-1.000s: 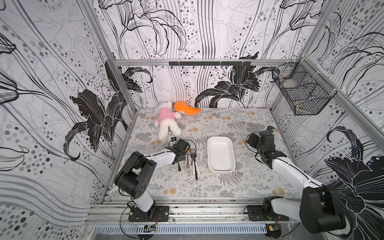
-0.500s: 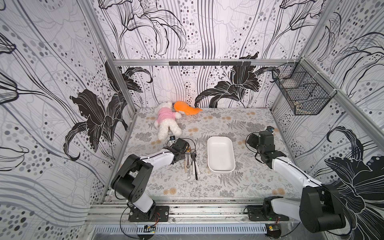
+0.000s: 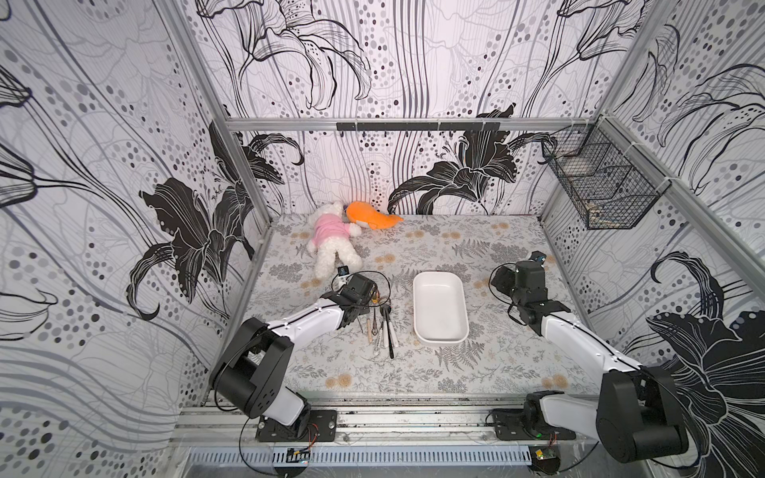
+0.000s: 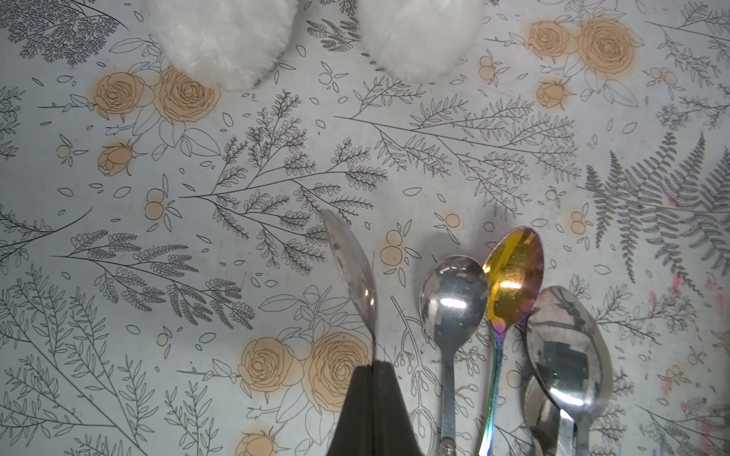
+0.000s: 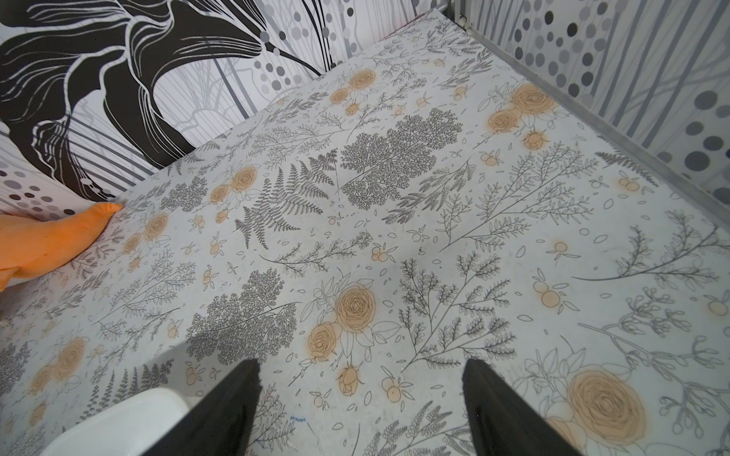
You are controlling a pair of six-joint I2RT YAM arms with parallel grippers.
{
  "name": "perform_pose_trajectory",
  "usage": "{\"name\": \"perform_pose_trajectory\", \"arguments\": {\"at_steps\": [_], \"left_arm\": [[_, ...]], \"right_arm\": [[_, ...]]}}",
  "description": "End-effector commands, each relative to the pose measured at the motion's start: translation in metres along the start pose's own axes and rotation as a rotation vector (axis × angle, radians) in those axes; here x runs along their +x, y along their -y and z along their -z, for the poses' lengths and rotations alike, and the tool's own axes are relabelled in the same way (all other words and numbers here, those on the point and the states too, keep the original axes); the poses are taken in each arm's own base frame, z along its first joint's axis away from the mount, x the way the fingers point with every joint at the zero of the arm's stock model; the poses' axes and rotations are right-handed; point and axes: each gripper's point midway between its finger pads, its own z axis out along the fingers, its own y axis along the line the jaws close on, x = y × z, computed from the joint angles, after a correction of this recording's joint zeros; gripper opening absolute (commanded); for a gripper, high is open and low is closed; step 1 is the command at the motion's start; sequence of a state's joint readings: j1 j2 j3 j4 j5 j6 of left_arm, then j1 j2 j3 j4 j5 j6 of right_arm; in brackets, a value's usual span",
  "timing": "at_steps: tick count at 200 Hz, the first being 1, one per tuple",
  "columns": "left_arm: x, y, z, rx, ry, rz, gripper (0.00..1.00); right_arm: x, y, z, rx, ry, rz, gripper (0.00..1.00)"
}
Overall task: Put the spoon into the storage box
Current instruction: Place the spoon in the storage box.
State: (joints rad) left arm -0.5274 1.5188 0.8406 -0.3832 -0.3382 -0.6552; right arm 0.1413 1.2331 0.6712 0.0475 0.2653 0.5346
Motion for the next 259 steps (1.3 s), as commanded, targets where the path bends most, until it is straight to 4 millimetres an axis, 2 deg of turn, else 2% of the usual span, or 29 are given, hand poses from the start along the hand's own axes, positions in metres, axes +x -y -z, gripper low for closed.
{"name": "perform_pose_trajectory", "arguments": {"at_steps": [1,29,46,62,85,111,125,144,198,259], "left_arm": [[-0.027,0.031,0.026,0.067,0.073,0.006,0.00],[-0.037,0.084,0.051,0.110,0.104,-0.064,0.00],[-0.042,0.128,0.069,0.143,0.123,-0.117,0.00],[-0.039,0.174,0.083,0.177,0.133,-0.180,0.00],[-0.022,0.227,0.081,0.169,0.114,-0.276,0.00],[-0.006,0.261,0.064,0.158,0.083,-0.332,0.00],[0.001,0.268,0.053,0.139,0.068,-0.350,0.00],[0.010,0.267,0.040,0.095,0.056,-0.373,0.00],[0.031,0.253,0.008,-0.006,0.033,-0.417,0.00],[0.027,0.232,-0.012,-0.131,0.040,-0.451,0.00]], "right_arm": [[0.002,-0.002,-0.001,0.005,-0.008,-0.001,0.85],[0.002,-0.001,-0.002,0.013,-0.009,0.001,0.85],[0.001,0.001,-0.002,0.023,-0.004,-0.001,0.85],[0.001,0.003,-0.002,0.030,-0.002,-0.002,0.85],[0.001,0.005,-0.002,0.043,-0.001,-0.005,0.85],[0.001,0.008,-0.001,0.056,0.005,-0.007,0.85],[0.001,0.008,-0.001,0.059,0.006,-0.008,0.86],[0.000,0.008,-0.001,0.058,0.009,-0.010,0.85],[0.002,0.007,-0.002,0.055,-0.001,-0.011,0.85],[0.005,0.007,-0.005,0.055,-0.013,-0.013,0.85]]}}
